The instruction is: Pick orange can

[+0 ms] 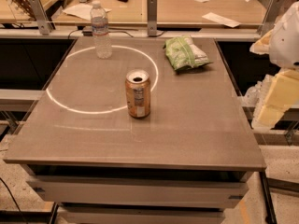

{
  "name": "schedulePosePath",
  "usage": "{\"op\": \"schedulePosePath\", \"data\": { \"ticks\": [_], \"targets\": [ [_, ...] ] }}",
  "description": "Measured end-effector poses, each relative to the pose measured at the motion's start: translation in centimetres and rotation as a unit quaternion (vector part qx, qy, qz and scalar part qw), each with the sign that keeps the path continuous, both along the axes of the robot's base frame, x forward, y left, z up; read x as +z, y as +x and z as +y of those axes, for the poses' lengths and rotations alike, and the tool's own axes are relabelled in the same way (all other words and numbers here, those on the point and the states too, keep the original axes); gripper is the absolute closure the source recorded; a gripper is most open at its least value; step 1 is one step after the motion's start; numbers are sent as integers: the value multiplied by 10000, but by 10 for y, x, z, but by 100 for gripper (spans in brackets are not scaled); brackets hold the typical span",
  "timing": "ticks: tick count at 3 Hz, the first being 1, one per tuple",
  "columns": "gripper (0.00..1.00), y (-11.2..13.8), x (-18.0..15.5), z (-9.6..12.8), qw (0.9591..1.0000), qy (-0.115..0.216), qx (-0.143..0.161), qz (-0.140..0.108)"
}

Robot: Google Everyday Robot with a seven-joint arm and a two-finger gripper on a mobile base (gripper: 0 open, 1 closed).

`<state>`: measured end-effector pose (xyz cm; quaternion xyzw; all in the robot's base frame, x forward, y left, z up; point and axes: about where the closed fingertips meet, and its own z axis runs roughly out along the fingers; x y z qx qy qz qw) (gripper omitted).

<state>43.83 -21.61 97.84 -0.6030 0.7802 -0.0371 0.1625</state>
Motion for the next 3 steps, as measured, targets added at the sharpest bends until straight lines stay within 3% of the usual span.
{"op": "schedulePosePath", "data": {
  "ticks": [1,2,3],
  "targets": [
    [0,0,0,0,10000,0,0,0],
    [0,0,1,0,9995,303,8,-27],
    [0,4,-12,-13,9944,1050,4,-148]
  ]
}}
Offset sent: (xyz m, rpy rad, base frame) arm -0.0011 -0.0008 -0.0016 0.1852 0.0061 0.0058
